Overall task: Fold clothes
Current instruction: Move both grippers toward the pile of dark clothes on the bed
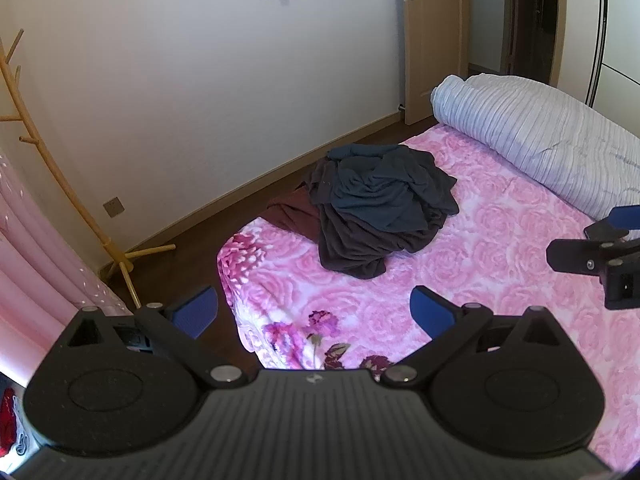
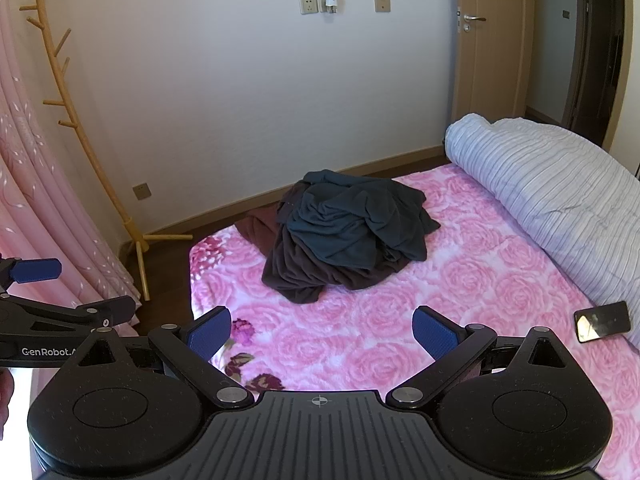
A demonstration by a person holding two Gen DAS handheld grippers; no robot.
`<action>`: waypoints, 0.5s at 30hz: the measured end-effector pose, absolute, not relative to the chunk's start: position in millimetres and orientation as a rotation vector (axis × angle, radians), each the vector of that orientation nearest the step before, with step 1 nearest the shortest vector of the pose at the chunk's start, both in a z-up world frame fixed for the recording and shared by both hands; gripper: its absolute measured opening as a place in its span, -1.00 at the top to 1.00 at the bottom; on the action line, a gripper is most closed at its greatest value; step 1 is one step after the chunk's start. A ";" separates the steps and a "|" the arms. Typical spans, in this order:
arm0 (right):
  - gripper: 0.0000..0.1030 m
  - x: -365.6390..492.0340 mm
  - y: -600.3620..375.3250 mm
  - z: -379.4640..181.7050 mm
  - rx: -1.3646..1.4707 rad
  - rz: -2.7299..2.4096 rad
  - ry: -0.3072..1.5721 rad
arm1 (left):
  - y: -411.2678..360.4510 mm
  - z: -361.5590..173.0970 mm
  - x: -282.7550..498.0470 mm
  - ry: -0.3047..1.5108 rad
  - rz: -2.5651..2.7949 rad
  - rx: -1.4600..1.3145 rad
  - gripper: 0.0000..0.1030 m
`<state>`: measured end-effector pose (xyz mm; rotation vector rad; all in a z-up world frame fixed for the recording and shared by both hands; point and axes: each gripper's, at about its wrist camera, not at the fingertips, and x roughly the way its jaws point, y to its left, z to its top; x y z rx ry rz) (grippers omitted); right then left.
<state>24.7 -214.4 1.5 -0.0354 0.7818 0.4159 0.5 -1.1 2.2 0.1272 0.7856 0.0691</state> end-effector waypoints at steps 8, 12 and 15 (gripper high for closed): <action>-0.93 23.3 -212.1 -0.8 -0.037 0.416 0.782 | 1.3 0.1 1.2 0.789 0.061 0.107 -0.97; -0.93 22.3 -210.3 -8.2 -0.037 0.412 0.780 | 0.1 -9.0 -6.3 0.784 0.062 0.102 -0.96; -0.93 18.4 -208.0 -7.1 -0.034 0.411 0.782 | -0.9 -12.2 -10.1 0.786 0.058 0.096 -0.96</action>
